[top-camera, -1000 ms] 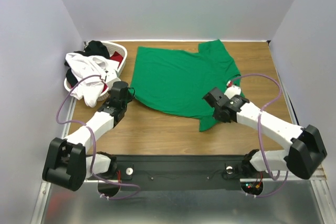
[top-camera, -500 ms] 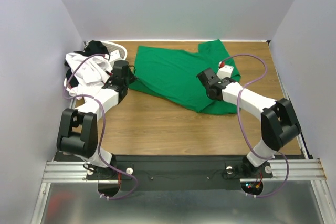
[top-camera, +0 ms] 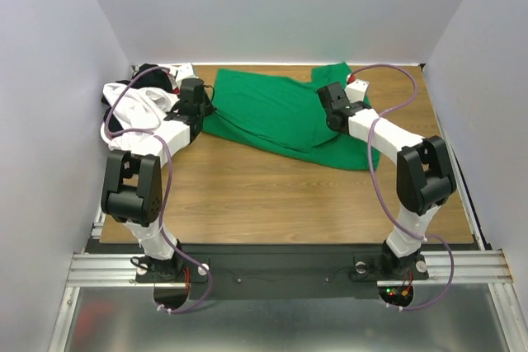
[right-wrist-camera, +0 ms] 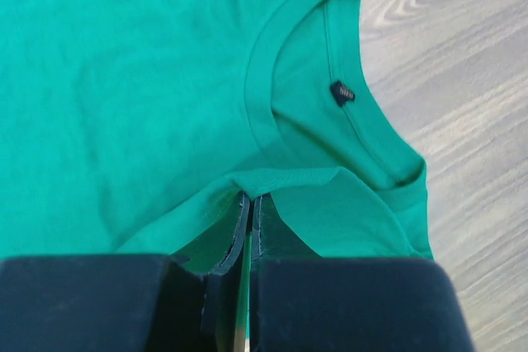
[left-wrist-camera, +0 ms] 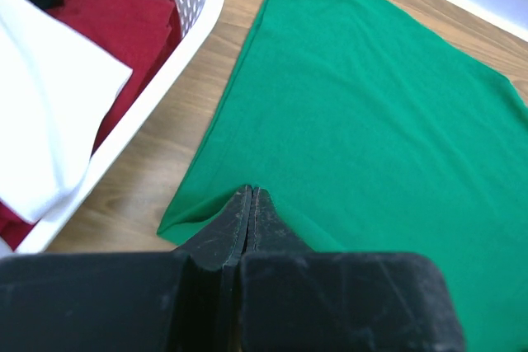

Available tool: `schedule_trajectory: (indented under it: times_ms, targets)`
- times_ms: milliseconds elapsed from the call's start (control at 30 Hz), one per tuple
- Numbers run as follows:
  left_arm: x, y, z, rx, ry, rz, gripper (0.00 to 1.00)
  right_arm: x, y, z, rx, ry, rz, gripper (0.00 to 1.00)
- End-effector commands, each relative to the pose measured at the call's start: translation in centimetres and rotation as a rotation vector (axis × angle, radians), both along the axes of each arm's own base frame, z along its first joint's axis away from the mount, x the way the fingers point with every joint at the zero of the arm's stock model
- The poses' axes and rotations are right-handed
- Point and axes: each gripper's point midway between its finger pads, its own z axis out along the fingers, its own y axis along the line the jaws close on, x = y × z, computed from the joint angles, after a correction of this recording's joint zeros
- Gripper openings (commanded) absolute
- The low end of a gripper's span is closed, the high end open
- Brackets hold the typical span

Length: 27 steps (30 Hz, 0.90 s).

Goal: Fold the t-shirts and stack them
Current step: Fold the tshirt

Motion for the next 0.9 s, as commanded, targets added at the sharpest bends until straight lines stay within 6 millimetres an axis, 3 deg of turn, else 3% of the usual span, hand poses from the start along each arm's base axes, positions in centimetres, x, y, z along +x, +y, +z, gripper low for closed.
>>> schedule_trajectory:
  times_ms: [0,467,867]
  targets:
    - [1.8,0.2,2.3,0.021,-0.048,-0.011,0.0,2.7,-0.5,2.1,0.008,-0.079,-0.016,0.0]
    - [3.8,1.4,1.1,0.03,-0.019,0.0,0.0,4.5,-2.8,0.9,0.004,-0.062,-0.059,0.01]
    - [5.2,1.4,0.2,0.026,-0.005,-0.02,0.0,5.9,-3.5,2.0,-0.005,-0.088,-0.068,0.0]
